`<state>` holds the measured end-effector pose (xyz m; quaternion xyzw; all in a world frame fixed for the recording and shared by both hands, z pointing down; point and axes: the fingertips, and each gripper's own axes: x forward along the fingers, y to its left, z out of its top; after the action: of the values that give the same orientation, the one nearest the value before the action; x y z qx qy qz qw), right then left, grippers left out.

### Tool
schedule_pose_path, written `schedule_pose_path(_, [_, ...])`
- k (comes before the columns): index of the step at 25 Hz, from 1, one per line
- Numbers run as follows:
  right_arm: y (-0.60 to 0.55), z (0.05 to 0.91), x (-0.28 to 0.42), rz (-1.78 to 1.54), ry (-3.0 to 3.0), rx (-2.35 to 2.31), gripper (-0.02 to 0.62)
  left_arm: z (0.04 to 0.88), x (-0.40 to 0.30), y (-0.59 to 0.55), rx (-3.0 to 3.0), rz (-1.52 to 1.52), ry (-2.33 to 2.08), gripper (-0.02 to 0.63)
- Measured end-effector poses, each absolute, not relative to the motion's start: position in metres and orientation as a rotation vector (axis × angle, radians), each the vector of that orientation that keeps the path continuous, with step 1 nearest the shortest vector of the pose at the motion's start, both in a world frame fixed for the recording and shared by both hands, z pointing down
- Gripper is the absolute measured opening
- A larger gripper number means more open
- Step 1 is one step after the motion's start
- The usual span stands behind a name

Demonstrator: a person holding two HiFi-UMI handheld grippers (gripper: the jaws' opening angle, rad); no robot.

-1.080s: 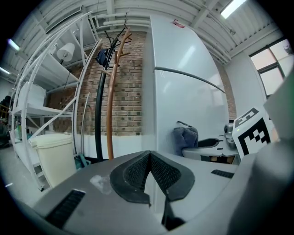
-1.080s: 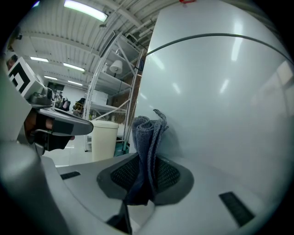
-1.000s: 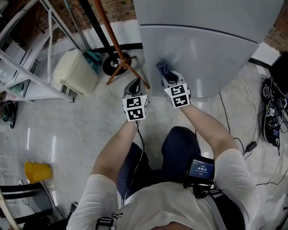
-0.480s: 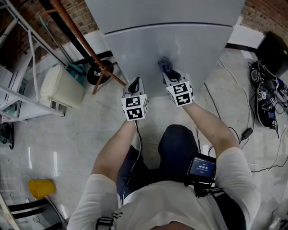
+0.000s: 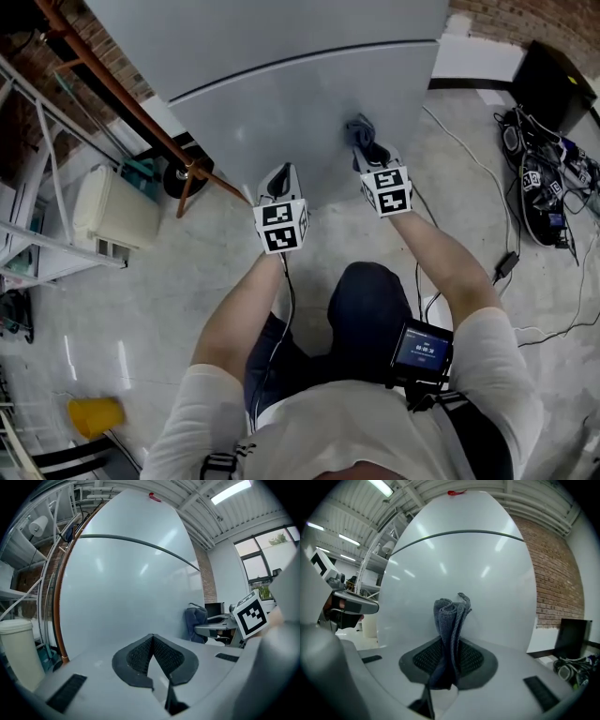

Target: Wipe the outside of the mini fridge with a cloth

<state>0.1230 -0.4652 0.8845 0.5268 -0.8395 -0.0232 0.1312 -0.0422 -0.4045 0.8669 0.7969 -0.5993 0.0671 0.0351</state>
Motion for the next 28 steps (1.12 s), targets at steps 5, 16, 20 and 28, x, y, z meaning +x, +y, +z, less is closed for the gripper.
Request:
schedule_pose_path(5, [-0.477, 0.889, 0.176, -0.017, -2.388, 1.634, 0.08, 0.87, -0.008, -0.413, 2.482, 0.22, -1.8, 0.0])
schedule_pose_path(16, [-0.489, 0.905, 0.245, 0.069, -2.287, 1.745, 0.08, 0.877, 0.027, -0.422, 2.507, 0.235, -1.752, 0.0])
schedule_pose_path(20, [-0.486, 0.905, 0.233, 0.061, -2.31, 1.713, 0.08, 0.878, 0.022, -0.421, 2.497, 0.226, -1.763, 0.0])
schedule_pose_path(28, [-0.451, 0.919, 0.141, 0.003, -2.418, 1.471, 0.08, 0.888, -0.025, -0.41, 2.435, 0.229, -1.804, 0.0])
